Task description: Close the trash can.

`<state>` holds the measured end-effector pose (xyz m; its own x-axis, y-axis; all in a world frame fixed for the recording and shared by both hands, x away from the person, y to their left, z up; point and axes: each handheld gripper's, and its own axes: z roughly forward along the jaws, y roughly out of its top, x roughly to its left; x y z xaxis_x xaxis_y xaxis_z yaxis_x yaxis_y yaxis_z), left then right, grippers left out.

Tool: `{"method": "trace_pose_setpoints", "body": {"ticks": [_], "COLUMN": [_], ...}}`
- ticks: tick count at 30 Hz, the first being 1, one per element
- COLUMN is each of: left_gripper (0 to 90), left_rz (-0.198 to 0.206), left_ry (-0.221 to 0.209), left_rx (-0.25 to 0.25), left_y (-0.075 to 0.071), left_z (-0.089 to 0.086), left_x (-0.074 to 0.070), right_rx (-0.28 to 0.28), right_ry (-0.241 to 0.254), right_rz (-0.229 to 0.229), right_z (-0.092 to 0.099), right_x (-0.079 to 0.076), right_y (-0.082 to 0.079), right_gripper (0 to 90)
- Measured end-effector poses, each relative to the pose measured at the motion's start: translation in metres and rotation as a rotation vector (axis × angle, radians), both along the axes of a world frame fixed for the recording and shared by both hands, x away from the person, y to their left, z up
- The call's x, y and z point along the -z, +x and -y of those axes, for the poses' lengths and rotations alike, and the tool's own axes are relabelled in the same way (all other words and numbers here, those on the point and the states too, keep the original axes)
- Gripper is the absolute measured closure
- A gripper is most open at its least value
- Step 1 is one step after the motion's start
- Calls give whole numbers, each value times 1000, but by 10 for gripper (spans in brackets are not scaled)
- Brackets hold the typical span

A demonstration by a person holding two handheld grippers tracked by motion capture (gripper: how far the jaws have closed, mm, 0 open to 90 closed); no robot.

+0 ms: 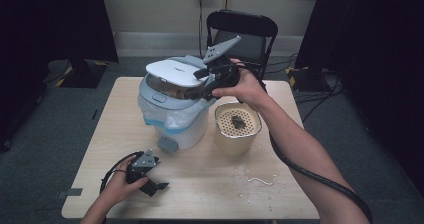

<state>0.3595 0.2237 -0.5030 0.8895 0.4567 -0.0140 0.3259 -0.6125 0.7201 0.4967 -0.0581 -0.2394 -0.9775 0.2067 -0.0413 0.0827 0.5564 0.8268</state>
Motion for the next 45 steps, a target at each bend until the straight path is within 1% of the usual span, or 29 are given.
{"method": "trace_pose_setpoints", "body": {"ticks": [3, 5, 7, 9, 12, 13, 18, 20, 22, 24, 26, 28, 30, 35, 36, 42, 45], "left_gripper": [0, 0, 0, 0, 0, 0, 0, 0, 0, 0, 0, 0, 0, 0, 0, 0, 0], "left_rz": [0, 1, 1, 1, 0, 0, 1, 1, 1, 1, 1, 0, 1, -3, -2, 1, 1], "left_ry": [0, 0, 0, 0, 0, 0, 0, 0, 0, 0, 0, -1, 0, 4, 4, 0, 0], "left_rx": [0, 0, 0, 0, 0, 0, -1, 0, -1, 0, 0, 0, 0, 2, 3, 0, 0], "left_y": [0, 0, 0, 0, 0, 0, 0, 0, 0, 0, 0, 0, 0, 0, 0, 0, 0], "left_z": [0, 0, 0, 0, 0, 0, 0, 0, 0, 0, 0, 0, 0, 0, 0, 0, 0], "left_x": [0, 0, 0, 0, 0, 0, 0, 0, 0, 0, 0, 0, 0, 0, 0, 0, 0], "right_rx": [7, 4, -6, -11, -20, -22, -11, 0, -1, 0, 5, -5, -9, 5, 11, 35, 37], "right_ry": [3, 5, 3, -2, -9, -7, -5, -23, -41, -63, -73, -67, -54, -64, -63, -67, -76], "right_rz": [-20, -25, -28, -34, -45, -49, -60, -62, -59, -71, -64, -66, -79, -66, -72, -45, -31], "right_z": [0, -1, -1, -1, -1, -1, -2, -3, -5, -7, -10, -13, -14, -17, -18, -22, -26], "right_x": [0, 0, 0, 0, 0, 1, 1, 2, 2, 3, 4, 3, 2, 4, 5, 6, 6], "right_y": [0, 0, 0, 0, 1, 1, 4, 4, 5, 6, 5, 5, 6, 8, 9, 12, 13], "right_gripper": [207, 230, 298, 324, 424, 440, 561, 608, 622, 649, 660, 675, 705, 748, 754, 769, 786]}}
